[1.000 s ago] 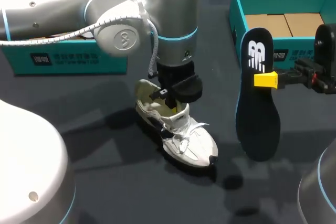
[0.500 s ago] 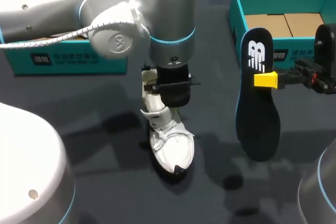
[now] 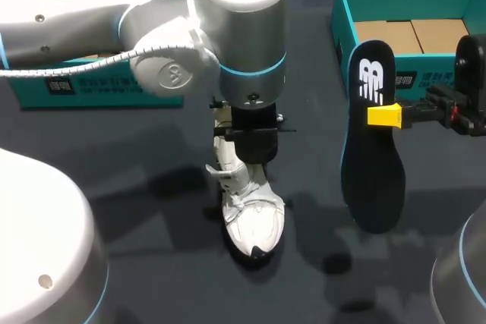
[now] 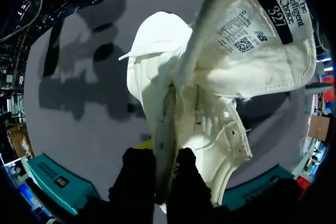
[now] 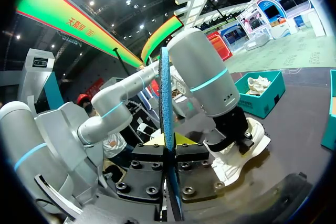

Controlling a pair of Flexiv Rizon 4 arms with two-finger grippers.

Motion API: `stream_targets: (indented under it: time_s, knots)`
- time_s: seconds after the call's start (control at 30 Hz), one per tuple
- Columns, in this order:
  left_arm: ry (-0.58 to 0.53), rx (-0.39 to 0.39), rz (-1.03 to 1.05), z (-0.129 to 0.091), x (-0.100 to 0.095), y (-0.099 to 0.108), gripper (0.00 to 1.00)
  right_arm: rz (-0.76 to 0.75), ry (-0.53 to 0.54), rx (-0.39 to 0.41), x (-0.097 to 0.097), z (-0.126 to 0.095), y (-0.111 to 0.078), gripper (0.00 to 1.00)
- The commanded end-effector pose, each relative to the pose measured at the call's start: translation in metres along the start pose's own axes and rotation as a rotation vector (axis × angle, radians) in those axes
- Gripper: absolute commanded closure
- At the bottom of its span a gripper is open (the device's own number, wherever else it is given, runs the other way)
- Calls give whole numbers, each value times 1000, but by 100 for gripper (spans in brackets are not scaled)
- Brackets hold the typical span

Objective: Take the shoe out of the shoebox, open the shoe tongue, remove and reinsert the insole, then place the shoe into the shoebox

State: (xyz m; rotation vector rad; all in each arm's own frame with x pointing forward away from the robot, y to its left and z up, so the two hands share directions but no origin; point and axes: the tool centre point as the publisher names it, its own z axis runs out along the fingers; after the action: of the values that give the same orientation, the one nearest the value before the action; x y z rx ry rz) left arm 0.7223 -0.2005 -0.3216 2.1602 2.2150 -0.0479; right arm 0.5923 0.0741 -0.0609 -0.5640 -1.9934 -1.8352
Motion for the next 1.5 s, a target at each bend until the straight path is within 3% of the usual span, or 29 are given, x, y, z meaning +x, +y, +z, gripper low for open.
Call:
stream_targets:
  time_s: [0.03,0.33,1.5]
  knots:
    - [5,-10,12,9,-7,-9,100,0,-3,0,1,1,-1,100]
    - [29,15,14,29,-12,-14,100,0,-3,0,1,1,-1,100]
    - [-25,47,217,64,-36,-15,100,0,-3,0,1,1,-1,100]
